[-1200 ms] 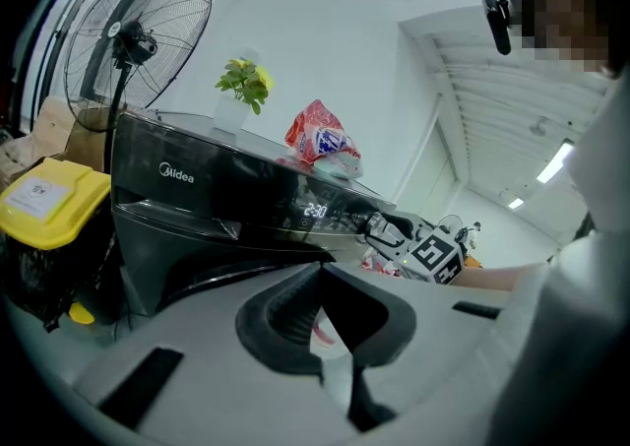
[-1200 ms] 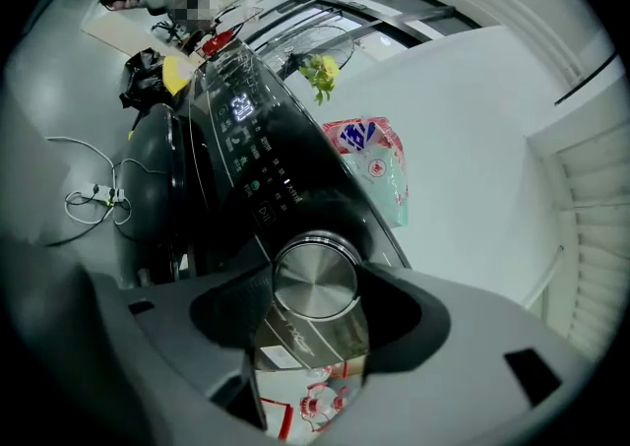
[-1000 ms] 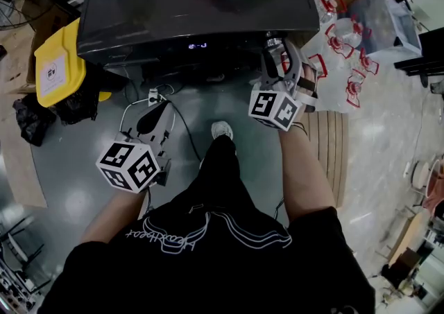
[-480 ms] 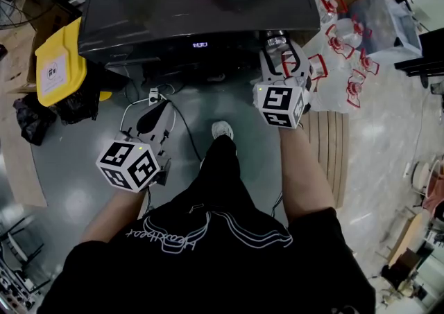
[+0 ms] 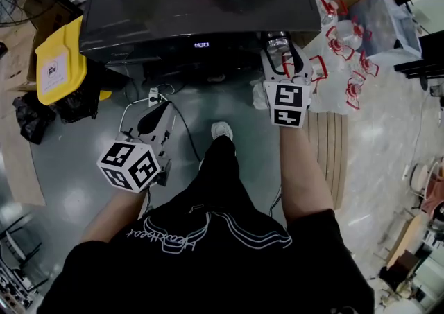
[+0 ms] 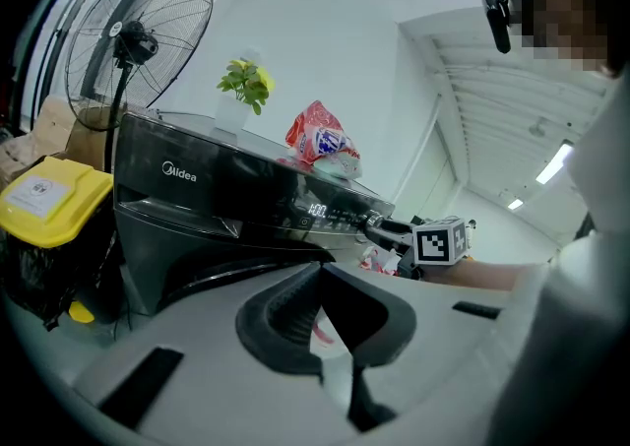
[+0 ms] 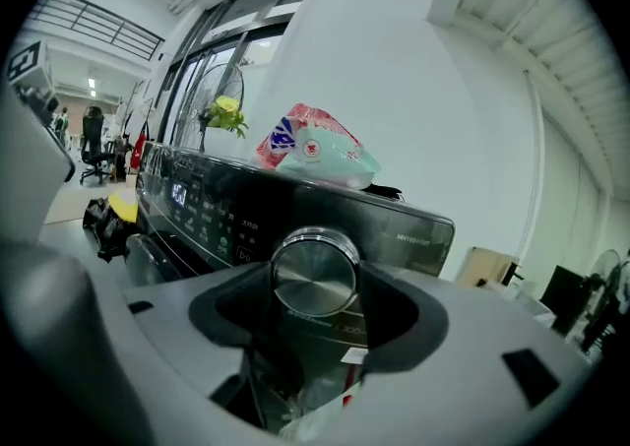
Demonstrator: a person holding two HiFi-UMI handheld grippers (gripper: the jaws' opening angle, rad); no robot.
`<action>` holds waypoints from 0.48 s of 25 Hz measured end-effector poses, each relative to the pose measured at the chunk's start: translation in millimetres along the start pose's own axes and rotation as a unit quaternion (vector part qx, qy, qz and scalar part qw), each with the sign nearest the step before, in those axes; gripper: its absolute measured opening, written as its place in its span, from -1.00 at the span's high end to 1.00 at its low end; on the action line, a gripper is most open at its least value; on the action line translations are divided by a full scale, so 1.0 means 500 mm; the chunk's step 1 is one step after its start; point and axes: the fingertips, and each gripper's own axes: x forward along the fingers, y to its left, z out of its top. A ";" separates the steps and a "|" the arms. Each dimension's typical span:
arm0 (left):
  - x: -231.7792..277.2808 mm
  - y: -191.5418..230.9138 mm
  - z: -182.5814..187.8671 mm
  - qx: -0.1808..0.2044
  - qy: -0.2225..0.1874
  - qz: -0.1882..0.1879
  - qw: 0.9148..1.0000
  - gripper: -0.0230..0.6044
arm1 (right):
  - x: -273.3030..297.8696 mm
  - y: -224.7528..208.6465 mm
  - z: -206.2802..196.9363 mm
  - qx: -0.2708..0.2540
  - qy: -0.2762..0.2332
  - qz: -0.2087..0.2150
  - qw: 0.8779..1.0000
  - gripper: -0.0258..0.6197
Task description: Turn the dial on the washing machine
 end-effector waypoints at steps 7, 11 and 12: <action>-0.001 -0.002 0.003 -0.002 -0.003 0.000 1.000 0.91 | 0.001 -0.010 -0.008 0.155 -0.010 0.035 0.987 0.05; -0.003 -0.003 0.002 -0.004 -0.003 0.000 1.000 0.91 | 0.001 -0.010 -0.008 0.176 -0.009 0.043 0.983 0.05; -0.004 -0.004 0.002 -0.004 -0.003 0.000 1.000 0.91 | 0.000 -0.010 -0.008 0.175 -0.008 0.043 0.984 0.05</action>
